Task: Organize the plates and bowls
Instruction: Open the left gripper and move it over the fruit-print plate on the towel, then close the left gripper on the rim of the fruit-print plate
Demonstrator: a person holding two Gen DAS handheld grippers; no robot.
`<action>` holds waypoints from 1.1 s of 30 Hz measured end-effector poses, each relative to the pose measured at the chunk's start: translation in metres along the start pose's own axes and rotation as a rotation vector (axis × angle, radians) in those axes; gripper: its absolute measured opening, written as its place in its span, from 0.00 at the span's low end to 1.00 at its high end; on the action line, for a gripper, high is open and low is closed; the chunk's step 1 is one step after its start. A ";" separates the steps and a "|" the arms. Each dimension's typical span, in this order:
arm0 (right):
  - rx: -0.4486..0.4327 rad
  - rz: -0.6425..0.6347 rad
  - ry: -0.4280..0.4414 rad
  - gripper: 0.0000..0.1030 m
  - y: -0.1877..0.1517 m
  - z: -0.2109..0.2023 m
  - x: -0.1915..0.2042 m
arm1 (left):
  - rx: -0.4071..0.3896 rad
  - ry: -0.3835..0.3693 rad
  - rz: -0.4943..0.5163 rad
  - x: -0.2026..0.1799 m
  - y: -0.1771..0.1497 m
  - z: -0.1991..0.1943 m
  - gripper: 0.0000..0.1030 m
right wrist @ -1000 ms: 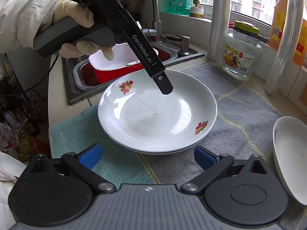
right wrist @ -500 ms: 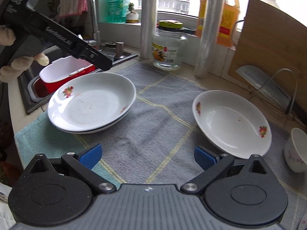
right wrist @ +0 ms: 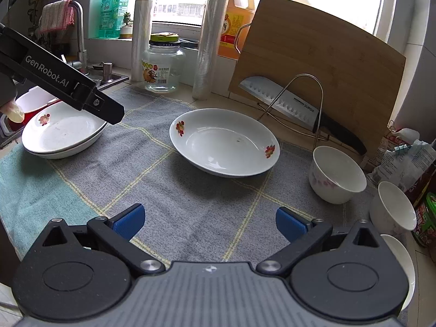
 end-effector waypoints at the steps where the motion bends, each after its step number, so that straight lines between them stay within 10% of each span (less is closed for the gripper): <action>1: -0.001 0.005 -0.004 1.00 0.000 -0.001 -0.001 | 0.001 0.008 0.004 -0.003 0.001 0.001 0.93; 16: 0.066 0.029 -0.072 1.00 0.005 0.031 -0.014 | 0.053 -0.134 0.095 0.002 0.033 0.054 0.93; 33: 0.143 -0.007 0.132 1.00 -0.015 0.112 -0.051 | 0.178 -0.172 0.199 -0.011 0.067 0.138 0.93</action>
Point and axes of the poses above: each gripper's, at about its wrist camera, not at the fingertips, and z roughly the way its jaws point, x to its left, y to its top, the point moved 1 cm from there along z, roughly the way its jaws point, and after that the axes turned 12 degrees about -x, right-handed, at the moved point
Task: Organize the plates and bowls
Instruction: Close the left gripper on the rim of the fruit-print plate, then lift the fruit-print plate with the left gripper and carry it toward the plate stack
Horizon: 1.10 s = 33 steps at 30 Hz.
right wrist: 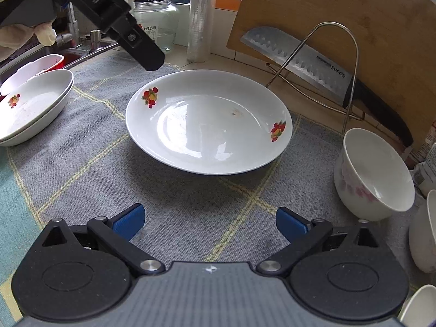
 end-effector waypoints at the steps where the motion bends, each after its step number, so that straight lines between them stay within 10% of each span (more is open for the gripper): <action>1: 0.002 -0.003 0.007 1.00 0.000 0.005 -0.002 | 0.007 -0.005 0.002 0.001 0.002 0.007 0.93; 33: -0.085 0.002 0.100 1.00 0.014 0.048 -0.020 | 0.197 -0.145 -0.093 0.033 0.021 0.114 0.68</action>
Point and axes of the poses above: each gripper's, at about its wrist camera, not at the fingertips, and z roughly the way its jaws point, x to its left, y to its top, the point moved 1 cm from there along z, roughly the way its jaws point, and after that the axes turned 12 degrees about -x, right-handed, at the moved point
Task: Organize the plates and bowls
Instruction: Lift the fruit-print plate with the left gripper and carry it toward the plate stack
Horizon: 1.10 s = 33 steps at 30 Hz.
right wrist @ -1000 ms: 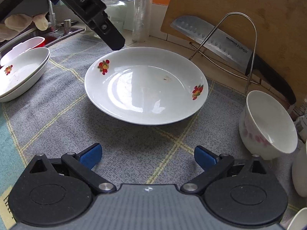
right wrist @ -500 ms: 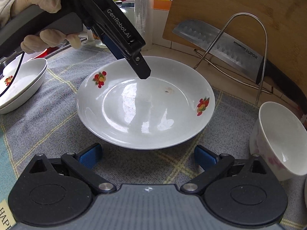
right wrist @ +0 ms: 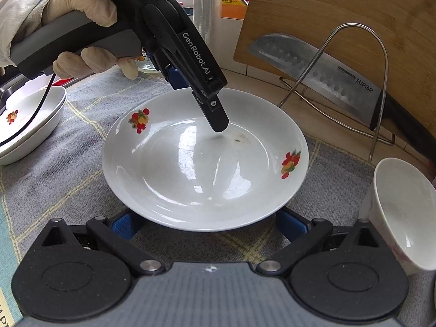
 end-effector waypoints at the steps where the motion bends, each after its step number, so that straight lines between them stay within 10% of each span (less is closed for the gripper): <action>1: -0.001 0.000 0.000 1.00 0.000 0.000 0.000 | 0.002 -0.005 0.003 0.000 0.000 0.000 0.68; 33: -0.008 -0.040 -0.001 1.00 0.005 0.003 0.009 | 0.049 -0.064 0.110 -0.009 0.008 0.008 0.66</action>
Point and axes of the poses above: each gripper's, at about its wrist camera, not at the fingertips, and z roughly the way its jaws point, x to its left, y to its top, the point moved 1 cm from there along z, roughly the way its jaws point, and after that the axes turned 12 degrees about -x, right-handed, at the moved point
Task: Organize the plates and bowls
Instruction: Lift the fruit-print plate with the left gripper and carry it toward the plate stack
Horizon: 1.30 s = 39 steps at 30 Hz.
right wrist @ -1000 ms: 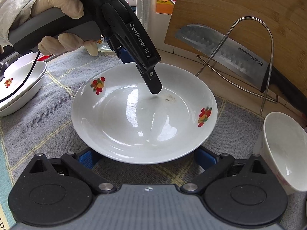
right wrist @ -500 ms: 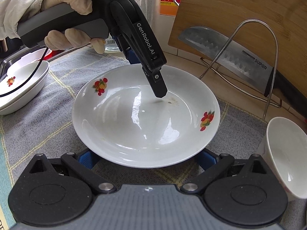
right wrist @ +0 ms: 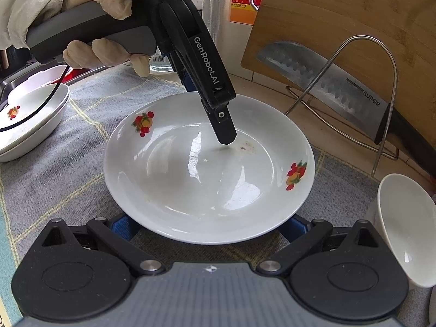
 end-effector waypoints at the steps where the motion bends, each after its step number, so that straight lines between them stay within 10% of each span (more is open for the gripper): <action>1: 0.001 0.001 0.001 1.00 0.001 0.000 0.000 | -0.001 0.001 -0.001 -0.001 0.000 -0.001 0.66; 39: -0.022 -0.048 0.122 1.00 0.017 -0.073 0.049 | -0.076 0.071 -0.071 -0.034 -0.060 -0.094 0.66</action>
Point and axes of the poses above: each gripper's, at about its wrist camera, not at the fingertips, and z roughly the way its jaws point, x to its left, y to its top, the point moved 1 cm from there along z, roughly the way its jaws point, and after that the axes turned 12 degrees about -x, right-handed, at the moved point
